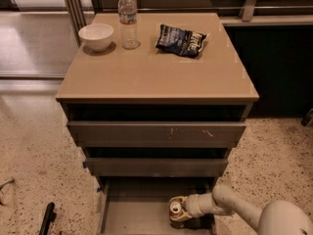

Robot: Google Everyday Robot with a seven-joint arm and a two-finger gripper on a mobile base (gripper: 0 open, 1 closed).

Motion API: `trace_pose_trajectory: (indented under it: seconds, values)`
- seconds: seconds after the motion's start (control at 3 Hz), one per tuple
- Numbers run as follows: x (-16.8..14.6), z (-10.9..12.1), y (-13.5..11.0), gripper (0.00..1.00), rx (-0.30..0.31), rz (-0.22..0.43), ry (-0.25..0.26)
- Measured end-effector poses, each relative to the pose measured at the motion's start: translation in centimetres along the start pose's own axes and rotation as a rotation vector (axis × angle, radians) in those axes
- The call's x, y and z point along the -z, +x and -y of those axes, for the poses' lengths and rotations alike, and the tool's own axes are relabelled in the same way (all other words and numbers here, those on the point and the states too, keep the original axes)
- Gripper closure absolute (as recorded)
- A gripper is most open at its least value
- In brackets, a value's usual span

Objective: Pick coke can from bottom drawer and place on counter

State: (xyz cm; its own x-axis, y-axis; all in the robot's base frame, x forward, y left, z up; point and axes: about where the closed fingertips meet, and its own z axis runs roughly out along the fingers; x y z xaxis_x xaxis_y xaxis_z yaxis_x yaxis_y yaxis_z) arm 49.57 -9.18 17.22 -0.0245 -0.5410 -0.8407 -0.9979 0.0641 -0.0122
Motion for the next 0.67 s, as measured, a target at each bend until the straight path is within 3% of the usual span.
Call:
trace_pose_trajectory:
  seconds: [0.33, 0.67]
  values:
    - [-0.1, -0.1, -0.2, 1.00, 0.000, 0.001, -0.003]
    - [0.9, -0.8, -2.8, 1.00, 0.001, -0.007, -0.019]
